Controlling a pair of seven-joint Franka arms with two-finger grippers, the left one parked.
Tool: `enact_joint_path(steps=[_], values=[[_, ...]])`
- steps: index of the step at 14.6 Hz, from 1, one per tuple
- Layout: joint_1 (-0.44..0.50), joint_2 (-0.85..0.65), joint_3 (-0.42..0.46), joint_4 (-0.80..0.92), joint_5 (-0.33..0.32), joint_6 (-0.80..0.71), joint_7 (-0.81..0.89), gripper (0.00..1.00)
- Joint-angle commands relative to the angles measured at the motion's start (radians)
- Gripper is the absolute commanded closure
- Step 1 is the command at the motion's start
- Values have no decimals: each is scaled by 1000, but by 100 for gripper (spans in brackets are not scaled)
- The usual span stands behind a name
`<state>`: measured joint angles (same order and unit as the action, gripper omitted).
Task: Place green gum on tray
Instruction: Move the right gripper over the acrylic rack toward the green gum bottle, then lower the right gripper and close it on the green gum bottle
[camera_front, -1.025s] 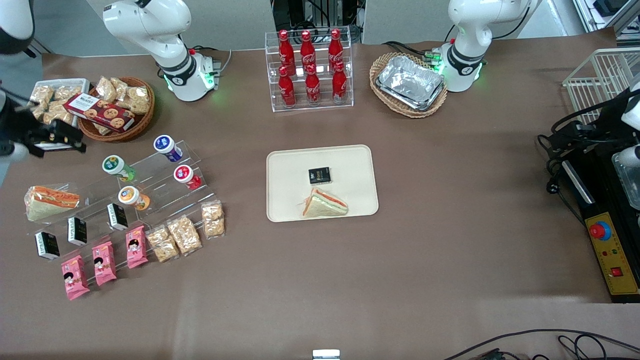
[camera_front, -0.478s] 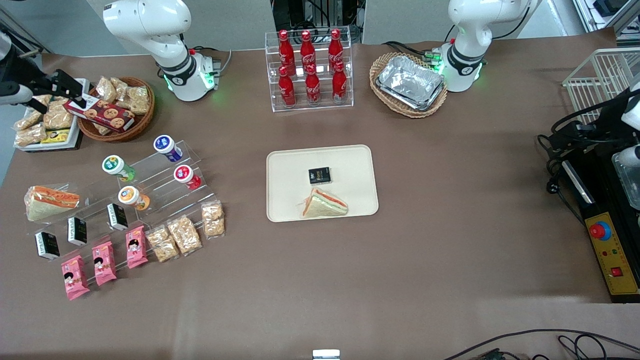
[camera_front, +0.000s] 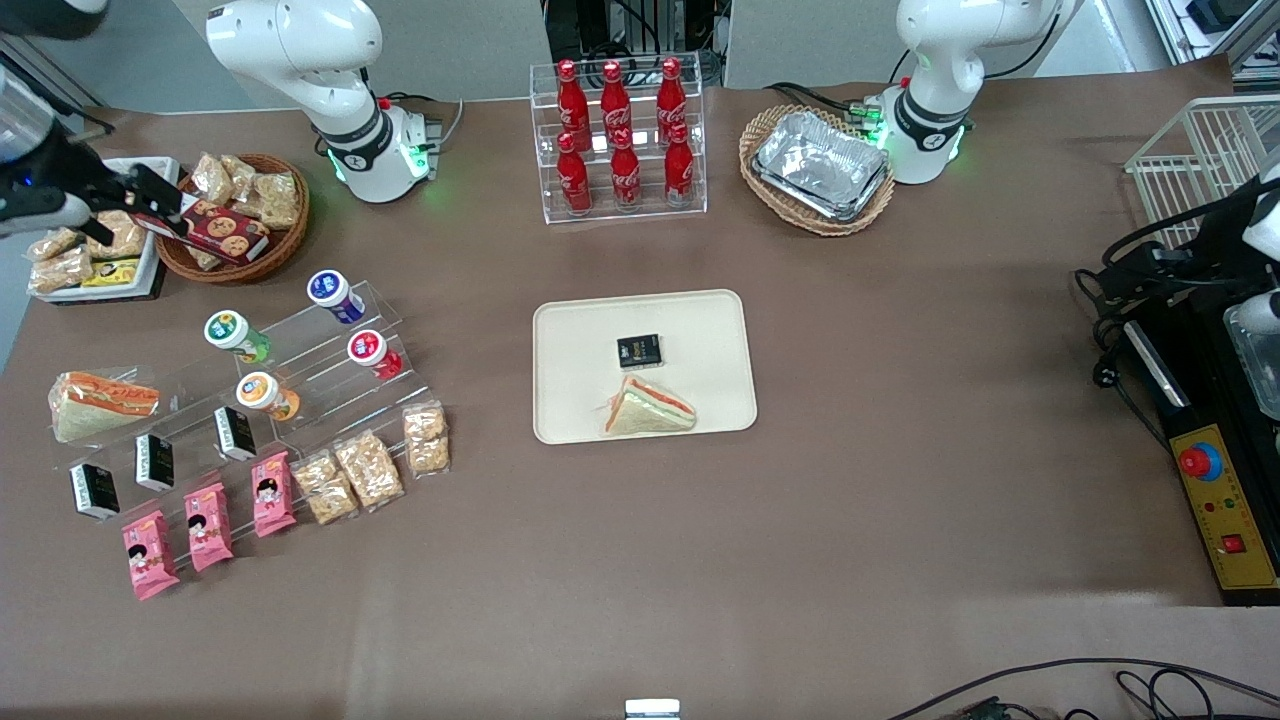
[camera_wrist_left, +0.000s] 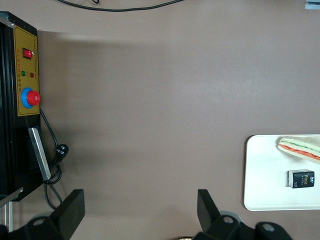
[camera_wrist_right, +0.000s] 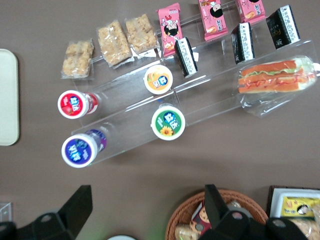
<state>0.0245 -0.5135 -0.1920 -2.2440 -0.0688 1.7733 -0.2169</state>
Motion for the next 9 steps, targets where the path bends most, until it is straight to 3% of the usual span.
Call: enact_joint_path(steps=[1,9], values=[[-8,9,-3,-129,-22,158,-12,0],[-6,188,-37,-193,-22,362,-13,0]])
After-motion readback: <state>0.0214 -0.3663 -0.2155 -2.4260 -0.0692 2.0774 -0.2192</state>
